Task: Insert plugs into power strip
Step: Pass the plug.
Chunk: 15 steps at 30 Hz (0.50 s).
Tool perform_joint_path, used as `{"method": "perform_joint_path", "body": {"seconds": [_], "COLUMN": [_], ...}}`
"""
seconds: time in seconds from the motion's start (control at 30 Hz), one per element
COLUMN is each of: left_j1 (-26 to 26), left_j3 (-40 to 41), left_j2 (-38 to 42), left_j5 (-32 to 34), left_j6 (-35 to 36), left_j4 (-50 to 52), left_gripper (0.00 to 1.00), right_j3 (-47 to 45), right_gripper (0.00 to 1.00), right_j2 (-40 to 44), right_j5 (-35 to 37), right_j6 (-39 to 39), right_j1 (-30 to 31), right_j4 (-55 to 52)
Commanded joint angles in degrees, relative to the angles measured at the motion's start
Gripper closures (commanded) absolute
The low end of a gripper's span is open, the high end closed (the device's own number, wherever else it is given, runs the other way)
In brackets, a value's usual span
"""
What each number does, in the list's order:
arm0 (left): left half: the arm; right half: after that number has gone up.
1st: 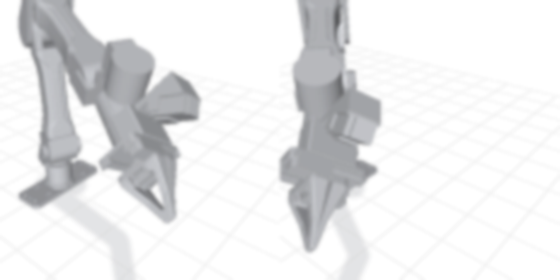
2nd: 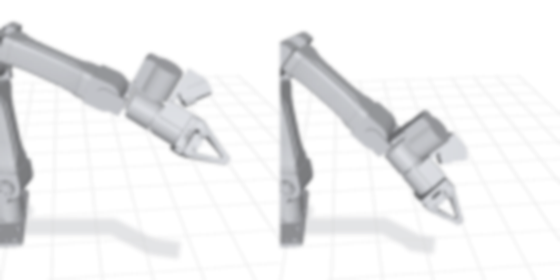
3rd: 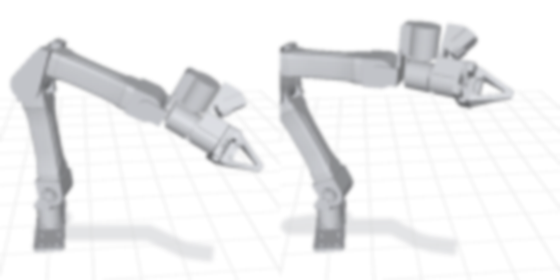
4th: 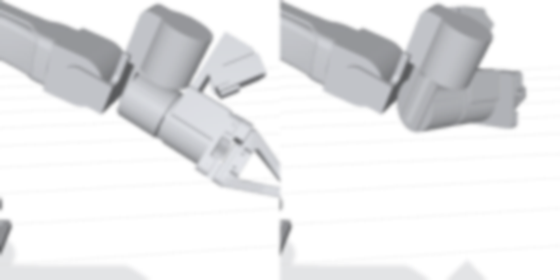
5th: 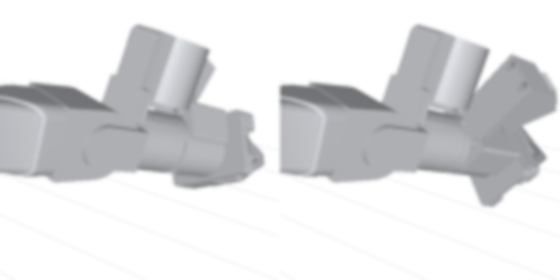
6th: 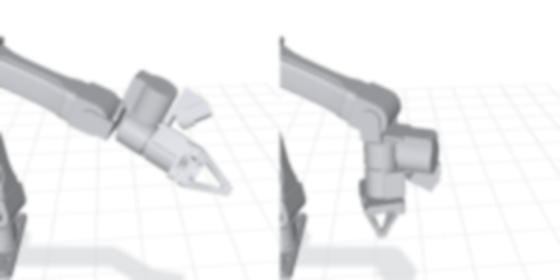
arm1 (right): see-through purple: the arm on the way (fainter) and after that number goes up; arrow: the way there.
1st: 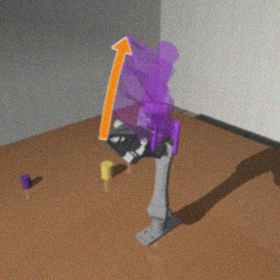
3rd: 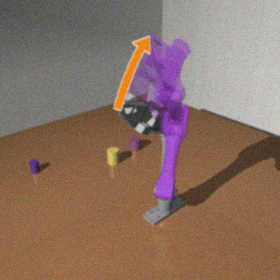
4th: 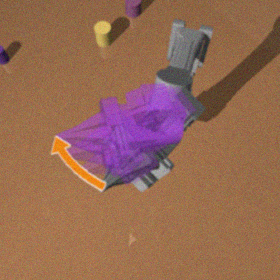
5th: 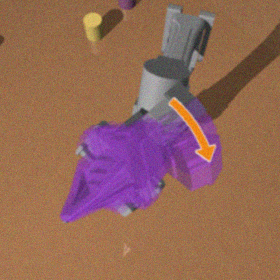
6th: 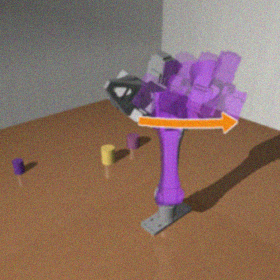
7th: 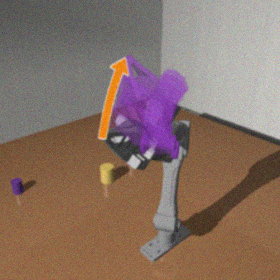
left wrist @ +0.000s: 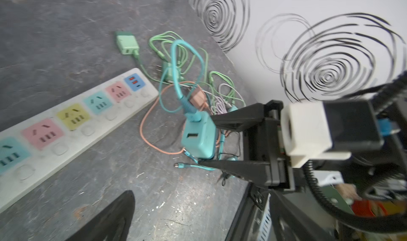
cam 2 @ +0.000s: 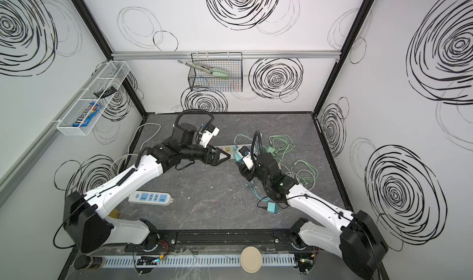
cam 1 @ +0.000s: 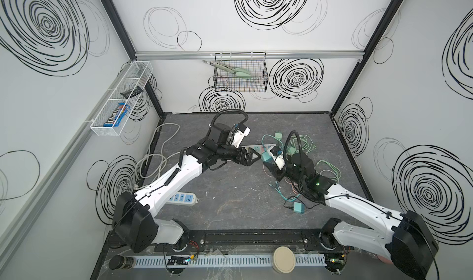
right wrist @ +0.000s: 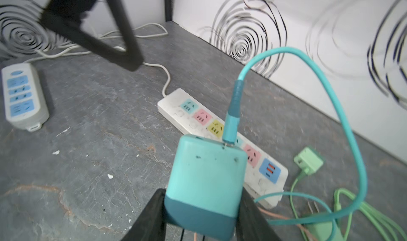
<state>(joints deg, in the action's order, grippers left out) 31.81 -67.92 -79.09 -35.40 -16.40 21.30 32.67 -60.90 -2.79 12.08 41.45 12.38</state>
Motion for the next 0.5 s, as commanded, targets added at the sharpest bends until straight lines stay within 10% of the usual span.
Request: {"method": "perform_joint_path", "body": {"seconds": [0.0,0.47], "left_j1": [-0.65,0.65], "left_j3": [-1.31,-0.99], "left_j2": [1.02,-1.02], "left_j5": [-9.17,-13.04], "left_j6": [4.17,9.95], "left_j4": [3.13,7.63], "left_gripper": [0.08,0.30], "right_j3": [-2.73,-4.06], "right_gripper": [0.62,0.63], "right_j2": [2.71,4.71], "right_j5": [-4.11,-9.33], "right_j6": [13.34,23.00], "right_j1": [1.96,5.74], "right_j4": [6.78,8.22]}}
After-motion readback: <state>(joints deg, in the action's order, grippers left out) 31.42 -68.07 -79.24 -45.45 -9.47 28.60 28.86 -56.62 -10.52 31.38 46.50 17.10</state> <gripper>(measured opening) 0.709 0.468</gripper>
